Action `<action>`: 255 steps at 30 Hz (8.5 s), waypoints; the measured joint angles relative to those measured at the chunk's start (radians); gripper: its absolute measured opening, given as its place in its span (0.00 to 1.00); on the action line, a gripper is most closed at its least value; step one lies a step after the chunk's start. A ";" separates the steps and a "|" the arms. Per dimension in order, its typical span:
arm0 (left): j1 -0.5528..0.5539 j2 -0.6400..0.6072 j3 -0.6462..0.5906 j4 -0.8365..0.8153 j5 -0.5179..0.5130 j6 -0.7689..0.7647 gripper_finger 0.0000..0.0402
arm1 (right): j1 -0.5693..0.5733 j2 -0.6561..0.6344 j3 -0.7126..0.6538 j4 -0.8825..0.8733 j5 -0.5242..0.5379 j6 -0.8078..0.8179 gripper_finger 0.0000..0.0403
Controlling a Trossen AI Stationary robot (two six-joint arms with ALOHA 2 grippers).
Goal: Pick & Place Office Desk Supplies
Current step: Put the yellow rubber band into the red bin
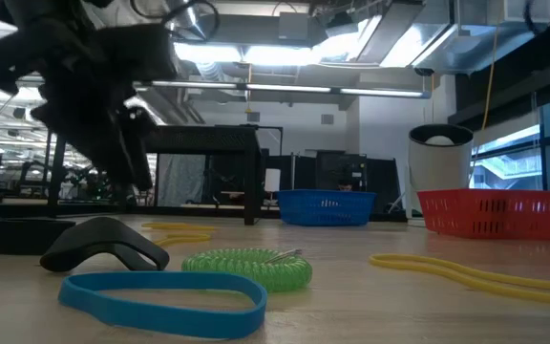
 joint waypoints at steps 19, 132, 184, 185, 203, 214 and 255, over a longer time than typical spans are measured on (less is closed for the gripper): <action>0.001 0.171 0.003 0.142 0.085 0.090 0.51 | -0.048 -0.001 0.161 0.001 0.695 -0.246 0.37; -0.012 -0.006 0.000 0.264 -0.485 0.391 0.01 | -0.585 0.756 0.160 1.480 0.501 -1.024 0.58; -0.098 -0.017 0.000 0.330 -0.472 0.295 0.26 | -0.564 0.432 0.160 0.948 0.914 -1.060 0.01; -0.098 -0.017 0.000 0.324 -0.473 0.286 0.26 | -0.557 0.407 0.160 0.916 0.936 -1.055 0.00; -0.096 -0.017 0.000 0.245 -0.479 0.175 0.22 | -0.502 0.126 0.160 0.081 0.976 -0.591 0.00; -0.095 -0.017 0.000 0.245 -0.479 0.172 0.22 | -0.502 0.119 0.160 -0.167 0.967 -0.437 0.00; -0.083 -0.017 0.000 0.230 -0.389 0.088 0.34 | -0.498 0.141 0.005 -0.156 0.813 -0.271 0.44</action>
